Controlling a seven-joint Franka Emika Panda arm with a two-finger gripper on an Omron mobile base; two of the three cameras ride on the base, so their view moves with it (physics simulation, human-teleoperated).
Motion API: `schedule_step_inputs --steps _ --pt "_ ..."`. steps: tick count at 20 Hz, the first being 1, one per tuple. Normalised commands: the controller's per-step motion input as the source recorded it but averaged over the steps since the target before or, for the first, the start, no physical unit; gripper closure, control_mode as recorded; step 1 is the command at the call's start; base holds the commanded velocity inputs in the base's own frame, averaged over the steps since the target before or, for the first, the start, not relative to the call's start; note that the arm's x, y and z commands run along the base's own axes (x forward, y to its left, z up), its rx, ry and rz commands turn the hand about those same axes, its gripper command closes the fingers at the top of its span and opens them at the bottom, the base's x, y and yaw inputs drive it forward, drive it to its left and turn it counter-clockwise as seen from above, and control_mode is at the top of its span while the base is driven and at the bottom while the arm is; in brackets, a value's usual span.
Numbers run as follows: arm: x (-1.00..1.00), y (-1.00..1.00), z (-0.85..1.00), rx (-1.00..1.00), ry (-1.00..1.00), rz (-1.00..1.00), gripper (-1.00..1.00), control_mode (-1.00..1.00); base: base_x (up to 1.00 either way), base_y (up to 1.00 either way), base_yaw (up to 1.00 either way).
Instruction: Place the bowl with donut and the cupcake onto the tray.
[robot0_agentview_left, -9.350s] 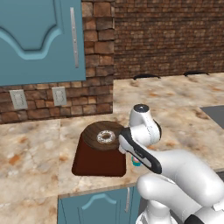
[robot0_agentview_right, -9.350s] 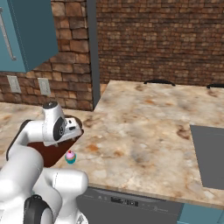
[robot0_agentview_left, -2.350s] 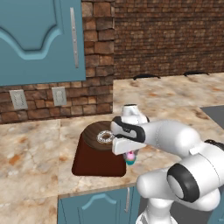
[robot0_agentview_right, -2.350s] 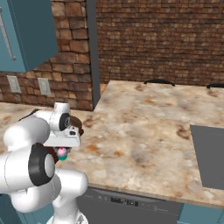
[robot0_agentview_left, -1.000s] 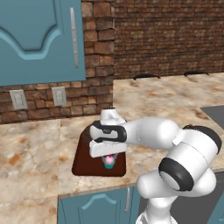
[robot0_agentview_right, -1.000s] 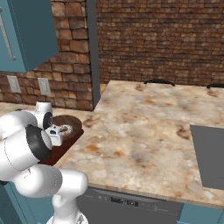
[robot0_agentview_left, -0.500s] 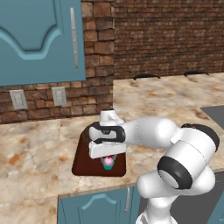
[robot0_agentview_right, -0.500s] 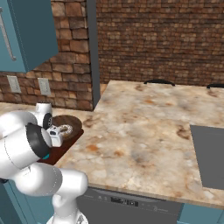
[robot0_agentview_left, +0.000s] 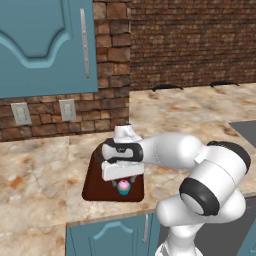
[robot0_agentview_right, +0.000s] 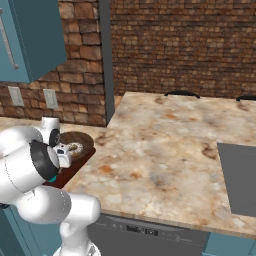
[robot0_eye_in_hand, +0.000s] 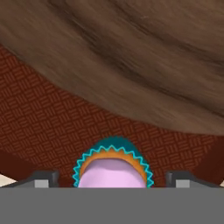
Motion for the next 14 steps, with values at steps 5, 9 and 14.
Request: schedule_step_inputs --steps 5,9,14 --pt "-0.05 0.00 0.24 0.00 0.00 0.00 -1.00 -1.00 0.00 0.00 0.00" --pt "-0.19 0.00 0.31 0.00 0.00 -0.02 -1.00 -1.00 0.00 0.00 0.00" --pt "-0.28 -0.07 0.36 0.00 0.00 -0.01 -1.00 -1.00 0.00 0.00 0.00"
